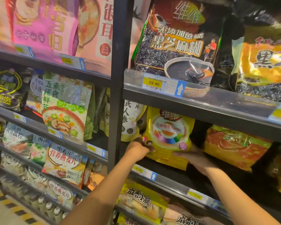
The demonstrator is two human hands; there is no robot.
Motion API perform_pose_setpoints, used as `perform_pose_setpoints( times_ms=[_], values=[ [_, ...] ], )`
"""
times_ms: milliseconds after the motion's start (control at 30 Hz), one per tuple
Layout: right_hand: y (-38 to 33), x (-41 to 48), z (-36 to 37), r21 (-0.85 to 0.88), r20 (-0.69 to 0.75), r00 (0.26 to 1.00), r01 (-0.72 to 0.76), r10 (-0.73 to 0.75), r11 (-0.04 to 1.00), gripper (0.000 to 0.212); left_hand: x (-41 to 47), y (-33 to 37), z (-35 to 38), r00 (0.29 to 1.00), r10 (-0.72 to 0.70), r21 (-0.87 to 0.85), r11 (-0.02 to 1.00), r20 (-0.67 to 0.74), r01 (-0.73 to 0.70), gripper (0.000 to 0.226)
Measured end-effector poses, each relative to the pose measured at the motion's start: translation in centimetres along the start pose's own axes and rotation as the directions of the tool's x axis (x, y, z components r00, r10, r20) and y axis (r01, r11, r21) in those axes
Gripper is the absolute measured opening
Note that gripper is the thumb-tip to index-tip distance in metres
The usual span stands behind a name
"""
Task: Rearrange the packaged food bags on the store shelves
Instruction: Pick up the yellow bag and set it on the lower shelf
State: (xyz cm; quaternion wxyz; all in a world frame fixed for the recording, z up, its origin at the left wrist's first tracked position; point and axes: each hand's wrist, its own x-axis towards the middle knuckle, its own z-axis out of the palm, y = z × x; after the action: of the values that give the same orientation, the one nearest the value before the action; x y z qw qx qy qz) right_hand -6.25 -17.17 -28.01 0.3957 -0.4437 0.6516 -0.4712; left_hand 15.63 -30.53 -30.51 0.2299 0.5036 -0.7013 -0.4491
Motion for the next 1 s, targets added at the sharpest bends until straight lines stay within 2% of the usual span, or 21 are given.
perform_pose_setpoints(
  times_ms=[133, 233, 367, 500, 633, 1000],
  values=[
    [0.7, 2.7, -0.1, -0.128, -0.071, 0.997, 0.033, -0.042, 0.991, 0.062, 2.4, 0.3, 0.8, 0.997, 0.067, -0.028, 0.997, -0.024, -0.068, 0.064],
    [1.2, 4.5, -0.1, -0.149, -0.126, 0.990, 0.051, -0.070, 0.988, 0.068, 3.5, 0.4, 1.2, 0.992, 0.112, -0.106, 0.987, -0.051, -0.117, 0.060],
    [2.2, 6.1, -0.2, -0.174, -0.196, 0.978, 0.035, -0.069, 0.984, 0.072, 5.1, -0.2, 2.0, 0.988, 0.144, -0.163, 0.975, -0.061, -0.152, 0.066],
    [4.2, 8.2, -0.6, -0.184, -0.323, 0.946, -0.026, -0.035, 0.983, 0.096, 6.9, -0.4, 2.6, 0.982, 0.174, -0.140, 0.973, -0.073, -0.182, 0.060],
    [3.8, 8.9, 0.2, -0.244, -0.418, 0.908, -0.086, -0.025, 0.966, 0.088, 7.6, 0.0, 2.9, 0.982, 0.168, -0.133, 0.975, -0.089, -0.179, 0.057],
    [4.6, 10.1, -0.1, -0.270, -0.447, 0.894, -0.174, 0.036, 0.947, 0.089, 7.4, 0.1, 2.9, 0.990, 0.125, -0.082, 0.988, -0.064, -0.130, 0.048]
  ],
)
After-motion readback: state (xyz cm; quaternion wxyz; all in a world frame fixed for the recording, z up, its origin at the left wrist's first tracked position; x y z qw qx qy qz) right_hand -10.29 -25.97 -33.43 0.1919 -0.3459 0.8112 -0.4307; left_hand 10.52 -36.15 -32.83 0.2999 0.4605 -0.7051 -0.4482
